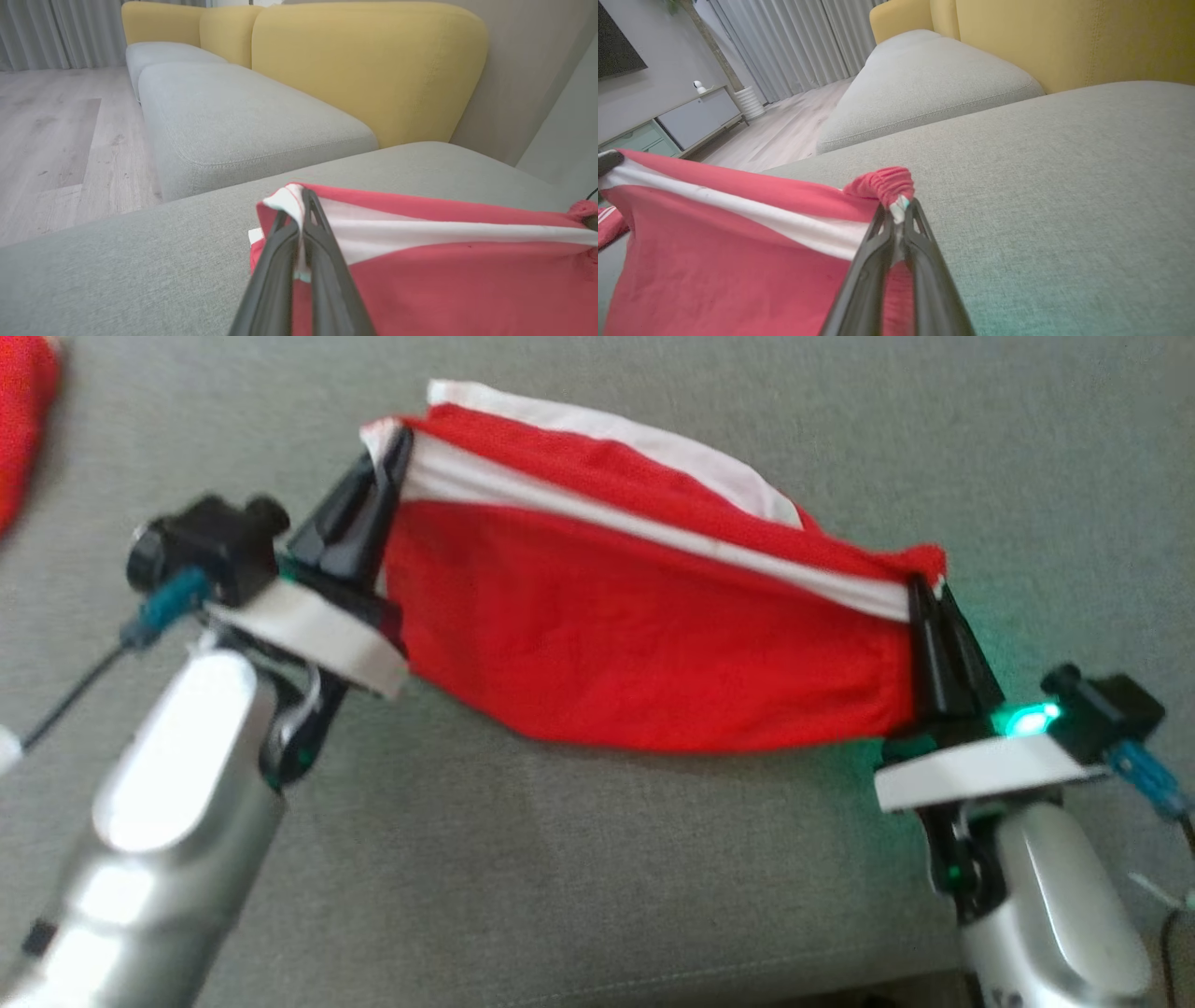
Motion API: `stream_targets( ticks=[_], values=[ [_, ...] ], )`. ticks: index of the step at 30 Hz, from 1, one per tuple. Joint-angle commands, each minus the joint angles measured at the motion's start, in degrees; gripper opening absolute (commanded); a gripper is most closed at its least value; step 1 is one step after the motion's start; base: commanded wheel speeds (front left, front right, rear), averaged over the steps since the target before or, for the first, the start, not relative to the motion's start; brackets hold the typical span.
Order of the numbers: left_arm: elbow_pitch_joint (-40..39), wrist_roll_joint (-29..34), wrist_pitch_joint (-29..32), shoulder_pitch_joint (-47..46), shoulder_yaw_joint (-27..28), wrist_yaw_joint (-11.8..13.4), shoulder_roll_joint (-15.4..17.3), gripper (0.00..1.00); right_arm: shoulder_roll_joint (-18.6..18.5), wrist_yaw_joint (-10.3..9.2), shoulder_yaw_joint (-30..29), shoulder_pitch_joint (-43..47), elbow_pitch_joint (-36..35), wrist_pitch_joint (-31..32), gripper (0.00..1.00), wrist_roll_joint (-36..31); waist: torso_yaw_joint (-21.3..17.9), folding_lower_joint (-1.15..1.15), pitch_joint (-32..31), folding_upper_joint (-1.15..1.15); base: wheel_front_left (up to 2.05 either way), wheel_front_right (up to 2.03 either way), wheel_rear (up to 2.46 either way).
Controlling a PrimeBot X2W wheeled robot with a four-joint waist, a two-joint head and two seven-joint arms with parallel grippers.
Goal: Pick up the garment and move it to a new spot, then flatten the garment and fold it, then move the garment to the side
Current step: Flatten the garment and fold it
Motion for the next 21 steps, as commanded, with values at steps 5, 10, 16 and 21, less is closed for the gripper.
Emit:
stream_targets(
  ticks=[5,10,16,21],
  values=[
    [7.34,-1.03,-0.24,-9.03,1.05,-0.44,0.95,0.0,-0.31,0.21,2.56,-6.41,3.61,-2.74,0.0,1.42,-3.19,-0.02,5.41,0.0,0.0,0.0,0.0],
    [14.34,-0.95,-1.89,-14.21,0.37,-0.54,0.0,0.0,-0.31,0.21,3.95,-10.51,7.39,-3.89,0.0,2.48,-3.94,-0.02,7.15,0.0,0.0,0.0,0.0],
    [22.98,0.26,-4.86,-18.61,-0.16,0.66,-1.84,0.67,-0.31,0.21,5.93,-13.91,10.65,-4.47,1.0,3.81,-3.89,-0.02,7.58,0.0,0.0,0.0,0.0],
    [26.9,0.69,-7.98,-19.46,-0.3,1.61,-3.28,1.0,-0.31,0.21,6.37,-13.95,9.55,-4.52,1.0,3.84,-3.3,-0.02,6.83,0.0,0.0,0.0,0.0]
  ],
)
